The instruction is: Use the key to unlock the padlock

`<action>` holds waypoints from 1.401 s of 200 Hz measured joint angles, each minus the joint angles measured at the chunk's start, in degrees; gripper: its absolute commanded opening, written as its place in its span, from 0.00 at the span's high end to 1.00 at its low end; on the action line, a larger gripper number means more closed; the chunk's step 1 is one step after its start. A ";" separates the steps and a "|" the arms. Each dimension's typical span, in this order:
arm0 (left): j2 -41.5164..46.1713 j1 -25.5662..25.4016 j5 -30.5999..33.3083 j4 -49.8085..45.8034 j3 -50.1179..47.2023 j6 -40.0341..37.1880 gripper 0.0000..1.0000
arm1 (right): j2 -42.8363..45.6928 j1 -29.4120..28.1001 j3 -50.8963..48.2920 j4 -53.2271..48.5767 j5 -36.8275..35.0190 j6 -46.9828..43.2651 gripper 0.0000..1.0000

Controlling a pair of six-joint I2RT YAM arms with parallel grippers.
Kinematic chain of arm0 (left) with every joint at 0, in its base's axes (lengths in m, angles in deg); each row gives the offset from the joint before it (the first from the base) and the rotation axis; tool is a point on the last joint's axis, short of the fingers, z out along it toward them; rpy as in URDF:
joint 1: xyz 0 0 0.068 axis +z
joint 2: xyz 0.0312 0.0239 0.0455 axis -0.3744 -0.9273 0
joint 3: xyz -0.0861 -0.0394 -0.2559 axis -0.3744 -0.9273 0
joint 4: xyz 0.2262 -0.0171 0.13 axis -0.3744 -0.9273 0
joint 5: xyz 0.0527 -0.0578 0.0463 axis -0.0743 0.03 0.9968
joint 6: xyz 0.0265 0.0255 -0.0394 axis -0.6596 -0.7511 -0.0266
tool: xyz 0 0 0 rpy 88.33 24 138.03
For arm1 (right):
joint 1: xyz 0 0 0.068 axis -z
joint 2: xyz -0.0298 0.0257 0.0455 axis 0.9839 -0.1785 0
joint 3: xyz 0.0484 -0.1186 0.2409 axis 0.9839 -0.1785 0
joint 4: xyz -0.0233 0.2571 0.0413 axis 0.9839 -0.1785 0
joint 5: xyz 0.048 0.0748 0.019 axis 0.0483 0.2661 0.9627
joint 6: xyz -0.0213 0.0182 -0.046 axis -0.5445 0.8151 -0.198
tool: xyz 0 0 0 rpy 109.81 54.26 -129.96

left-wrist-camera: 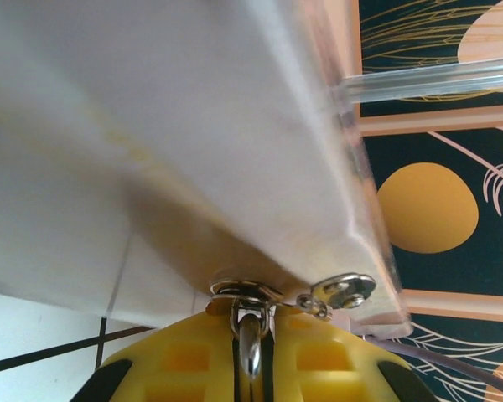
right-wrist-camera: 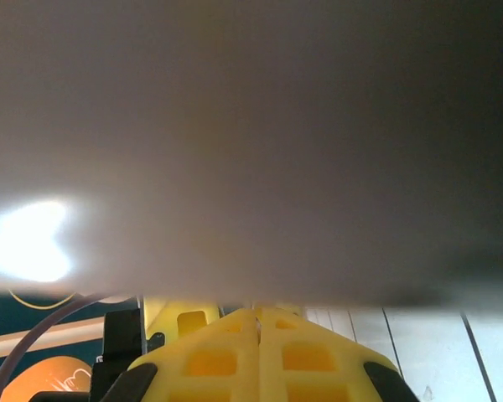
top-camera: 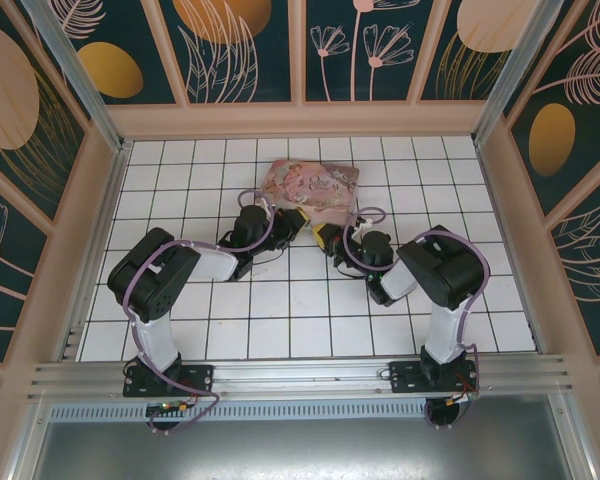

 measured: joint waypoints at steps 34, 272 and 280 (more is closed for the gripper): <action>0.00 0.00 0.74 -0.90 0.00 0.00 1.00 | 3.85 -0.04 2.21 -10.54 1.51 -7.43 1.00; 0.00 -0.55 0.44 -0.52 0.00 0.00 1.00 | 0.46 5.90 2.49 -5.27 11.78 -5.51 1.00; 0.00 -0.55 0.44 -0.44 0.00 0.00 1.00 | 0.31 6.01 2.49 -4.87 12.04 -4.52 1.00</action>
